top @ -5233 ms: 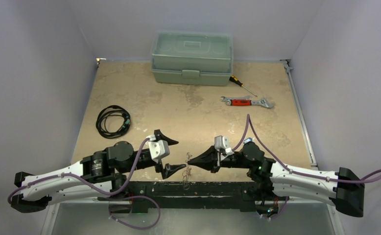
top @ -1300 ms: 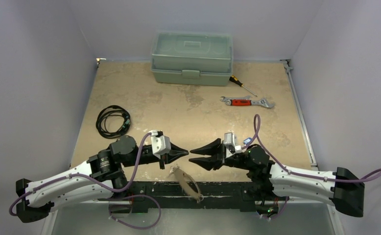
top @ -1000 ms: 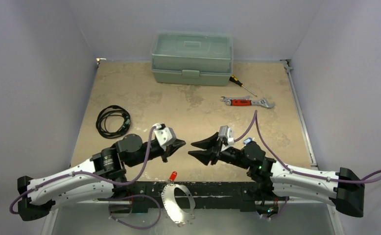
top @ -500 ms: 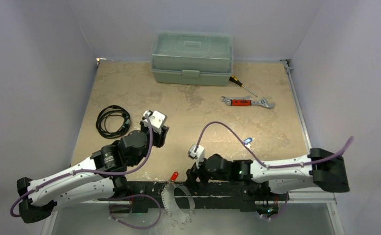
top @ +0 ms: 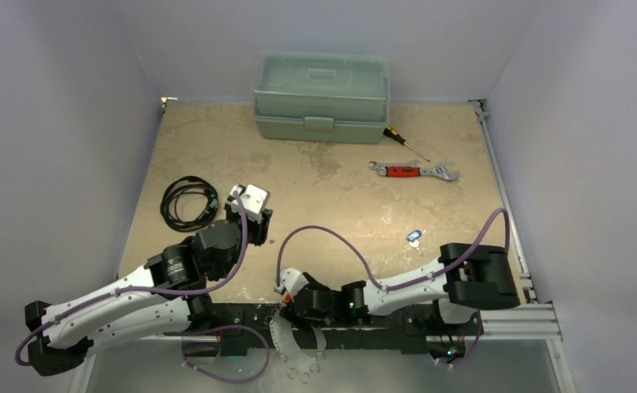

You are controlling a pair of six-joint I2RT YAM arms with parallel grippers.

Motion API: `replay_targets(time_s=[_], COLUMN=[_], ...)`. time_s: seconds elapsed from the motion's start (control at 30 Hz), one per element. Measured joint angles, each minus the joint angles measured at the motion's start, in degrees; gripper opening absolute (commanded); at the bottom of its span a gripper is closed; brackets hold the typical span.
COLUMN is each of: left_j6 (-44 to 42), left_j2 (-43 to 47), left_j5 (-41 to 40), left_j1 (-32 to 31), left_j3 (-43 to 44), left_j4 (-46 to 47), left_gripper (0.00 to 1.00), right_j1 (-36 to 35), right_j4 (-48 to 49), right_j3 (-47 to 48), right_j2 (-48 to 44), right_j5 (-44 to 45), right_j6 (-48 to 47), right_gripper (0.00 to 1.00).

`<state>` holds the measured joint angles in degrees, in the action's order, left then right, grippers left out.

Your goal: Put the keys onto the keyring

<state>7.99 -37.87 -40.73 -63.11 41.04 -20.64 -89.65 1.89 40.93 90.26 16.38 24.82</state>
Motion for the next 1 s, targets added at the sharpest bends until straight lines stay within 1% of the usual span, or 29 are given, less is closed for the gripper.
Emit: replay_targets(time_s=[0.17,0.3,0.4,0.5,0.53,0.63,0.73,0.83,1.0], left_j6=[0.00,0.00,0.00,0.02,0.02,0.02,0.02,0.02,0.02], left_j2=[0.57,0.61,0.72,0.81,0.85,1.03,1.14,1.18,1.14], left_j5=[-0.20,-0.20,-0.20,-0.20,-0.20,-0.20,-0.28,-0.26,-0.24], left_j1=[0.00,0.02,0.07,0.07,0.07,0.07,0.07,0.11,0.11], left_j3=[0.00,0.00,0.00,0.00,0.00,0.00,0.00,0.00,0.00], left_j4=[-0.09,-0.26,-0.48,-0.63,-0.81,-1.29,-1.38,-1.38,-1.51], left_gripper=[0.44,0.44,0.44,0.44,0.44,0.44,0.44,0.44,0.44], right_j1=[-0.92,-1.42,-1.14,0.13,0.96,4.94,10.64,14.71,17.20], right_j4=[-0.22,-0.59,-0.66,-0.57,0.07,1.97,2.01,1.73,1.84], right_j3=[3.10,3.54,3.98,4.31,4.31,4.39,3.96,3.58,3.61], right_j2=[3.52,3.93,4.31,4.68,4.68,5.03,4.92,4.81,4.81], right_j5=[3.87,6.51,6.64,4.83,3.50,6.29,12.61,15.89,17.20], right_j6=[-1.05,-1.14,-1.51,-1.90,-1.90,-3.02,-4.09,-5.01,-6.49], right_gripper=[0.71,0.68,0.66,0.63,0.62,0.61,0.61,0.61,0.62])
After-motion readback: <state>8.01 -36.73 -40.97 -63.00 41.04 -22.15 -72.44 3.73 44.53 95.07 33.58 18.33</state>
